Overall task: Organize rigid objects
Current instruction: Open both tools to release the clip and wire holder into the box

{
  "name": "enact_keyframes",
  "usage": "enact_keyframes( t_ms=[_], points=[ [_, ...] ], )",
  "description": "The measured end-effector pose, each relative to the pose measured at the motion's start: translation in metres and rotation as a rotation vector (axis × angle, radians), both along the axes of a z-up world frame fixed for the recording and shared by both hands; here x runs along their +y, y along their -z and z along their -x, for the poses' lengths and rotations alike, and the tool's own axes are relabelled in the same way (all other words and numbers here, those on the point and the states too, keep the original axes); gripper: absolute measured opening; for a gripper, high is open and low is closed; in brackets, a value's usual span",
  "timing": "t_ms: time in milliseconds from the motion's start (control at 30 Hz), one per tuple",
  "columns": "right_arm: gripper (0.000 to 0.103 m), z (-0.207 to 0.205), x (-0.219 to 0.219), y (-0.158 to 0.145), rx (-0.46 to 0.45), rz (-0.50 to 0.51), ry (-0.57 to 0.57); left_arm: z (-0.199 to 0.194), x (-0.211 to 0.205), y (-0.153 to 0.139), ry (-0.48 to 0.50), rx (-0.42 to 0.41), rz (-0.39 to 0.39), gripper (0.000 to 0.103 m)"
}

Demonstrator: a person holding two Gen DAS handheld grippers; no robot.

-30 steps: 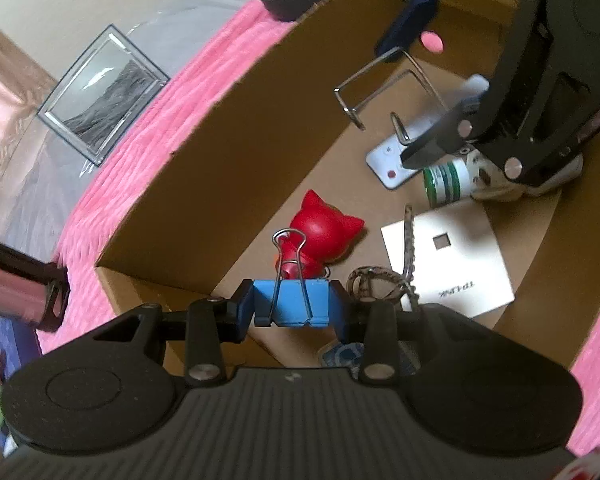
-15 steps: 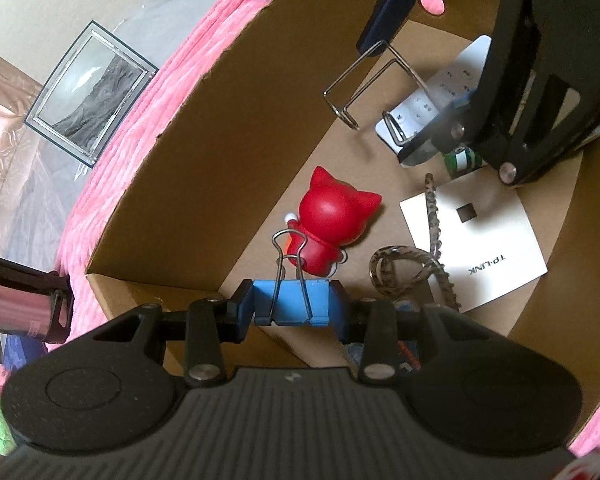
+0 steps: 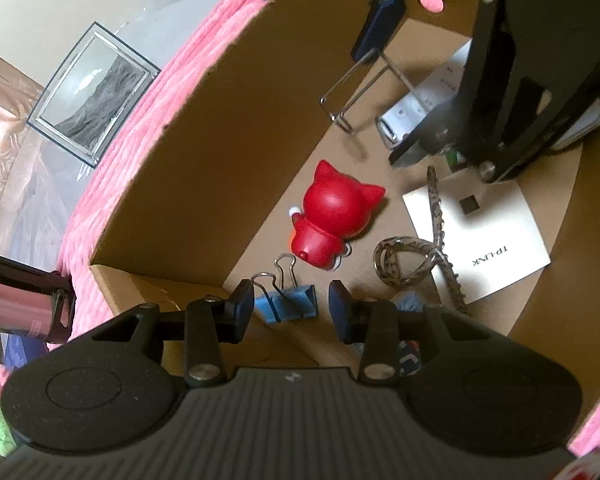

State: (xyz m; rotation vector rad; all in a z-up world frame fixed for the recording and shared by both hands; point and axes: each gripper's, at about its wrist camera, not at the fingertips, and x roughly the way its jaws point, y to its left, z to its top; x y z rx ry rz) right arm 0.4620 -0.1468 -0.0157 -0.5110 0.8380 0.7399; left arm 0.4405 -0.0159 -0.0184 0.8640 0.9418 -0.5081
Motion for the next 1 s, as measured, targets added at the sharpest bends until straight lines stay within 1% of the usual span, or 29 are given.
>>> enact_keyframes(
  t_ms=[133, 300, 433, 667, 1000],
  points=[
    [0.066, -0.003, 0.002, 0.002, 0.012, -0.004, 0.005, 0.001, 0.001, -0.004, 0.001, -0.006, 0.015, 0.036],
    [0.066, -0.003, 0.007, 0.002, 0.004, 0.001, 0.003, 0.003, 0.003, -0.006, -0.001, -0.012, 0.027, 0.036],
    [0.067, -0.005, 0.006, 0.001, 0.003, -0.023, 0.018, 0.003, 0.004, -0.007, -0.002, -0.013, 0.037, 0.036],
    [0.071, -0.005, 0.005, -0.005, -0.015, -0.04, 0.039, 0.005, 0.004, -0.011, 0.004, -0.034, 0.04, 0.036],
    [0.072, 0.0, 0.002, -0.01, -0.021, -0.036, 0.051, 0.009, 0.006, -0.018, -0.012, -0.04, 0.062, 0.036]
  ],
)
